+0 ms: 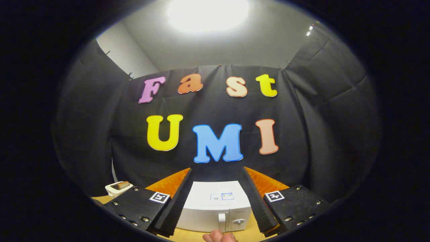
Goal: Open the microwave, put the food inside, and close the microwave door.
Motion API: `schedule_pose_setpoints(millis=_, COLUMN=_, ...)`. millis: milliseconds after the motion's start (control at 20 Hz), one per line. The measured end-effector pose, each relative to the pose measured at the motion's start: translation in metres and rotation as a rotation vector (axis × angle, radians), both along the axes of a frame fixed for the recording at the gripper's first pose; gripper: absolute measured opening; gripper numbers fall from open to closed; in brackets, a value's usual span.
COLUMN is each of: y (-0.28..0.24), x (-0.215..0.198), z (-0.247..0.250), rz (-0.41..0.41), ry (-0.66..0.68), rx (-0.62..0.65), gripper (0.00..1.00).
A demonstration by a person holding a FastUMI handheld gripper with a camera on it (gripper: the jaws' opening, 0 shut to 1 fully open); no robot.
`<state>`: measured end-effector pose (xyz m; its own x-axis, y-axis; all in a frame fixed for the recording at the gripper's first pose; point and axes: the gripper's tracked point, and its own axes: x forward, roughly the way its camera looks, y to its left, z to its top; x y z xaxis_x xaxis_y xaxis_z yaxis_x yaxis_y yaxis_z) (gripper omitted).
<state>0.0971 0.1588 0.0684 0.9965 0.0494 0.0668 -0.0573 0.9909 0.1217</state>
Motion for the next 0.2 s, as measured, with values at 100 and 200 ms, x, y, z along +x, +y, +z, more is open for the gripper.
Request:
schedule_pose_setpoints(millis=100, y=-0.009, x=-0.005, z=0.007, rz=0.016, ry=0.023, rx=0.042, gripper=0.88)
schedule_pose_setpoints(millis=200, y=-0.02, x=-0.004, z=0.016, rz=0.01, ry=0.024, rx=0.038, gripper=0.88)
